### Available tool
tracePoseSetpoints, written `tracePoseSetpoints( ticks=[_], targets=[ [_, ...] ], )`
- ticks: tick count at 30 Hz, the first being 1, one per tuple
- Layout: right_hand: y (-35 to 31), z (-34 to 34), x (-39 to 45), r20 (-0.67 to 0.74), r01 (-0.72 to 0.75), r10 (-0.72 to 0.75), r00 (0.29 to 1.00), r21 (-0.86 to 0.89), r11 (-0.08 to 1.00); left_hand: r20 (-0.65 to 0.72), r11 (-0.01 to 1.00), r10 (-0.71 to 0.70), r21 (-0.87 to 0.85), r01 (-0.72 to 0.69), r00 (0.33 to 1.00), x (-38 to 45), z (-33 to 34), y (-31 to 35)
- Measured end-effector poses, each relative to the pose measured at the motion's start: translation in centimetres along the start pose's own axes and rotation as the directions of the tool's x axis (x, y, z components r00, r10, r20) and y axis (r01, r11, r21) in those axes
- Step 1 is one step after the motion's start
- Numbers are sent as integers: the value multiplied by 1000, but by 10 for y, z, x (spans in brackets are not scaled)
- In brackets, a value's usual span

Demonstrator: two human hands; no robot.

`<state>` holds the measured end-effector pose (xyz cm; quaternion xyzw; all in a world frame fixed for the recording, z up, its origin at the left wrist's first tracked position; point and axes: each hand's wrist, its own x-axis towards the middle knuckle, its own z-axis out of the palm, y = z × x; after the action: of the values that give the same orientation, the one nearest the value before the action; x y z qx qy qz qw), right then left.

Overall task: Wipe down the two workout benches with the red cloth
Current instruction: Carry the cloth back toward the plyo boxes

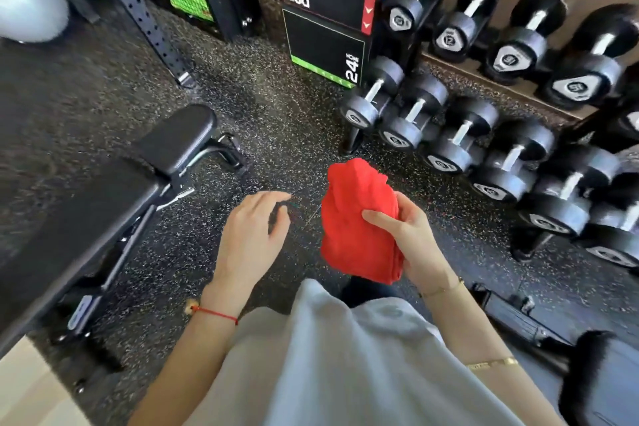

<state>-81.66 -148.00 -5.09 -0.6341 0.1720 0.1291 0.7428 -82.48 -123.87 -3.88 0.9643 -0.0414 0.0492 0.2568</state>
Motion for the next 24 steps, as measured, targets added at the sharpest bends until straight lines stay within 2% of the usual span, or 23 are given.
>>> tracePoseSetpoints(
  ticks=[7,16,24],
  targets=[
    [-36,20,101,39,-50,50,998,-8,999,-54,997,-75,-27,73,996,89,11,-20],
    [-139,36,278,138,13,5,990,-126,992,-174,987,-153,-66,143,973,256,22,-33],
    [-198,97,406,253,32,17,967,-188,982,-222,957,-289,-104,272,931,366,15,-74]
  ],
)
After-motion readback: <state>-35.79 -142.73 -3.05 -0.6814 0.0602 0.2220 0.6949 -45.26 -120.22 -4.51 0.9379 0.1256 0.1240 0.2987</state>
